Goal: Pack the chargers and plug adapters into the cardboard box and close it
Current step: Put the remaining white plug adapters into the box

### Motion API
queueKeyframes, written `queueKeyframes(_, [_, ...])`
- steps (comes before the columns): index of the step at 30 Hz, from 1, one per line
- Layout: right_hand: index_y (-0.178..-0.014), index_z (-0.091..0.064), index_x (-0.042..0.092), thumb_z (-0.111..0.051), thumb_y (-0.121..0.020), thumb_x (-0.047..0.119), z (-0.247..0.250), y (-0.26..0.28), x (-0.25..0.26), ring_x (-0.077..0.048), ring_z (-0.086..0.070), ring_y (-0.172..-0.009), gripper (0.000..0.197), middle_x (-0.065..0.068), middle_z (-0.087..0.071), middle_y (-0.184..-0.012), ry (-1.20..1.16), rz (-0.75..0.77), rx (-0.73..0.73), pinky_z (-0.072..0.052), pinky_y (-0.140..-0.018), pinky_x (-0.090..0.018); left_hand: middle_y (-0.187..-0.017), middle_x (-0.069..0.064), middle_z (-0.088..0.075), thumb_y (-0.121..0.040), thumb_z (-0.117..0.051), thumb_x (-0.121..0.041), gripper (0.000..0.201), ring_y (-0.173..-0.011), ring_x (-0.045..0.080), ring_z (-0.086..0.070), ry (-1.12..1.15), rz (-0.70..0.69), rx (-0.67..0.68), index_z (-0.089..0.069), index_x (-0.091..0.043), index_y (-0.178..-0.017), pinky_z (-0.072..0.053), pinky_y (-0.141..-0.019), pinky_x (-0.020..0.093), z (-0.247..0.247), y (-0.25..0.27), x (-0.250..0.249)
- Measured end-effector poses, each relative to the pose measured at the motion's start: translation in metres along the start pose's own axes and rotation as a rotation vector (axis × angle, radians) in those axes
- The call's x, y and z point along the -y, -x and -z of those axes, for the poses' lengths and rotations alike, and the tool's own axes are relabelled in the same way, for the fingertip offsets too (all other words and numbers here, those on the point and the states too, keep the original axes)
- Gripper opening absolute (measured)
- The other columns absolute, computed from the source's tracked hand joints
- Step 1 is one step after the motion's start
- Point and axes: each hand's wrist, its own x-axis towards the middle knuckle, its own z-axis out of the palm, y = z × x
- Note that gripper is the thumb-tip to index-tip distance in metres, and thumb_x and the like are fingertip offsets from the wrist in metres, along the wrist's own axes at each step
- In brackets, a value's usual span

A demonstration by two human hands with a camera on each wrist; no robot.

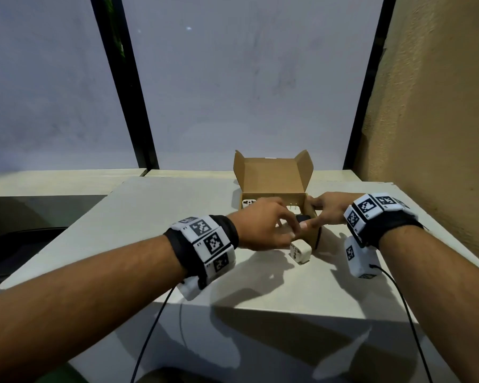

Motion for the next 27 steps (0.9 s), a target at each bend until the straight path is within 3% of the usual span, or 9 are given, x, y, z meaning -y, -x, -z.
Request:
queueKeyframes(5, [-0.140,-0.047,0.019,-0.059,-0.075,0.071,-0.001,0.004,0.000,-0.027,-0.055,-0.118,0.083,-0.006,-0.059,-0.133,-0.003,-0.014,-0.010,-0.042,-0.101,-0.040,-0.109,0.001,-0.056,-0.076,-0.075,-0.026,0.021,-0.093,0.014,-0.056,0.070,0.089,-0.107,-0.068,-0.027,-0.096,-0.046,-0.082,0.024,0.013,-0.008,0.017])
queueKeyframes(8, [-0.142,-0.044,0.019,-0.058,-0.076,0.070,-0.001,0.006,0.000,-0.027,-0.054,-0.120,0.085,-0.007,-0.058,-0.135,-0.014,-0.020,-0.009,-0.041,-0.100,-0.040,-0.109,0.001,-0.059,-0.077,-0.073,-0.023,0.027,-0.094,0.015,-0.059,0.111,0.144,-0.181,-0.060,-0.023,-0.101,-0.049,-0.080,0.023,0.021,-0.015,0.029])
queueKeyframes(11, [-0.144,-0.041,0.018,-0.058,-0.076,0.071,-0.002,0.006,0.000,-0.027,-0.054,-0.121,0.088,-0.007,-0.057,-0.136,-0.025,-0.025,-0.011,-0.040,-0.100,-0.039,-0.110,-0.003,-0.063,-0.082,-0.072,-0.031,0.033,-0.090,0.010,-0.058,0.124,0.204,-0.207,-0.061,-0.019,-0.111,-0.047,-0.075,0.018,0.029,-0.021,0.040])
queueKeyframes(19, [-0.143,-0.042,0.018,-0.059,-0.073,0.073,-0.003,0.002,-0.003,-0.026,-0.055,-0.118,0.091,-0.005,-0.058,-0.133,-0.030,-0.016,-0.005,-0.042,-0.101,-0.040,-0.129,0.002,-0.058,-0.092,-0.062,-0.022,0.038,-0.104,0.015,-0.060,0.028,0.223,-0.197,-0.059,-0.020,-0.130,-0.045,-0.091,0.024,0.023,-0.041,0.060])
queueKeyframes(23, [-0.150,-0.033,0.019,-0.058,-0.074,0.073,-0.004,0.003,-0.004,-0.027,-0.051,-0.124,0.096,-0.006,-0.053,-0.141,-0.048,-0.015,-0.016,-0.040,-0.105,-0.041,-0.126,0.003,-0.052,-0.091,-0.064,-0.021,0.039,-0.094,0.010,-0.054,-0.012,0.246,-0.171,-0.058,-0.020,-0.130,-0.044,-0.089,0.022,0.015,-0.050,0.067])
queueKeyframes(27, [-0.150,-0.032,0.018,-0.057,-0.075,0.072,-0.004,0.003,-0.003,-0.027,-0.050,-0.126,0.096,-0.006,-0.051,-0.143,-0.048,-0.006,-0.009,-0.039,-0.106,-0.041,-0.127,0.004,-0.054,-0.091,-0.063,-0.025,0.040,-0.111,0.019,-0.056,-0.057,0.266,-0.120,-0.058,-0.021,-0.131,-0.046,-0.099,0.033,0.011,-0.055,0.070])
